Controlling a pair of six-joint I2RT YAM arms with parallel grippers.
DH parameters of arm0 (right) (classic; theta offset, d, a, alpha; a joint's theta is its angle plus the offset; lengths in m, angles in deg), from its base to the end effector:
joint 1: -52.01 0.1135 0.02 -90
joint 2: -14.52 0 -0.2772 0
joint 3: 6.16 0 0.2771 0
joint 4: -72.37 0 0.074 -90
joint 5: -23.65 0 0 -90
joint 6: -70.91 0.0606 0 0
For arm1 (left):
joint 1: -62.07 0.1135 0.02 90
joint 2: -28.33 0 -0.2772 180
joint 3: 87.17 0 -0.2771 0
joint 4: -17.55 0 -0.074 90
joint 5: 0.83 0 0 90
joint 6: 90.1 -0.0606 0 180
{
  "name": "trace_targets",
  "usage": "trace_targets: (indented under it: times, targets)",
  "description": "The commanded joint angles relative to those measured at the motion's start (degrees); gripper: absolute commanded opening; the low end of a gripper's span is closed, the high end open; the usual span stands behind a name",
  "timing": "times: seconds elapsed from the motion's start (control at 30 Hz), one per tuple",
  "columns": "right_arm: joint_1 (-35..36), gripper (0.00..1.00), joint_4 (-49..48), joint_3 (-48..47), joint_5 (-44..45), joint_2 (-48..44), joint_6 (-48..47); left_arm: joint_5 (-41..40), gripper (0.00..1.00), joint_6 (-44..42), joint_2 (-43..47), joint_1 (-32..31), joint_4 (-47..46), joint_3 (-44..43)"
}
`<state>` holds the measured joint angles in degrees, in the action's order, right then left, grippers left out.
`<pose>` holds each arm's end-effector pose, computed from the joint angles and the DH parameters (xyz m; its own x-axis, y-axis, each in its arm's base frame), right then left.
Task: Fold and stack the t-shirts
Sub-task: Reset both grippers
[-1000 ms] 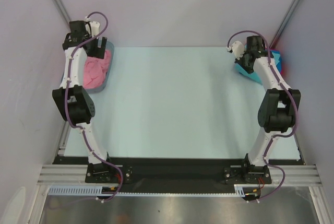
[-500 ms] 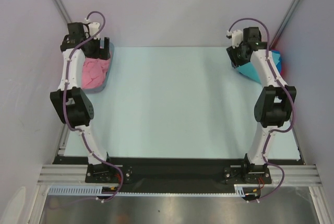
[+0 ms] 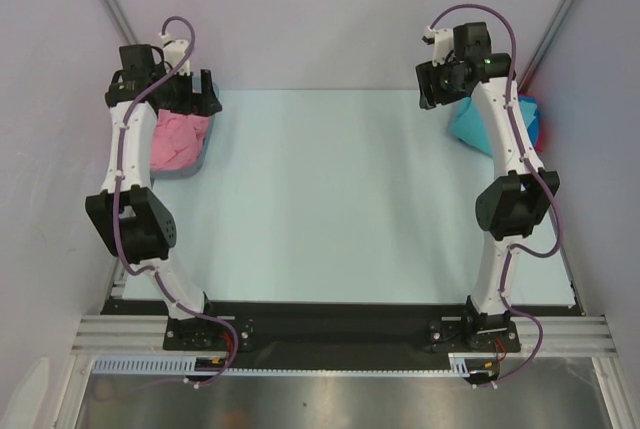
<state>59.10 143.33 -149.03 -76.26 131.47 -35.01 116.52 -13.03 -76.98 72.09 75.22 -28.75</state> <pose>0.4843 0.0707 0.3871 -0.6088 -0.3480 -0.7129 -0.4256 0.9017 -0.0767 0.4530 0.0518 0.3740 -0.5934 0.0970 -0.7991 0.3259 0.9367 -0.1283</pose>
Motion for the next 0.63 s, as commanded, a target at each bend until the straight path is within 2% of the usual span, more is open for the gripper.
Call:
trace_targets:
  times: [0.0, 0.6]
  targets:
    - [-0.3, 0.6, 2.5, -0.1, 0.2, 0.2, 0.9, 2.9, 1.0, 0.9, 2.2, -0.3, -1.1, 0.3]
    - [0.5, 0.62, 2.7, -2.4, -0.1, 1.8, -0.3, 1.4, 1.0, 0.4, 1.3, -0.6, -0.9, -0.9]
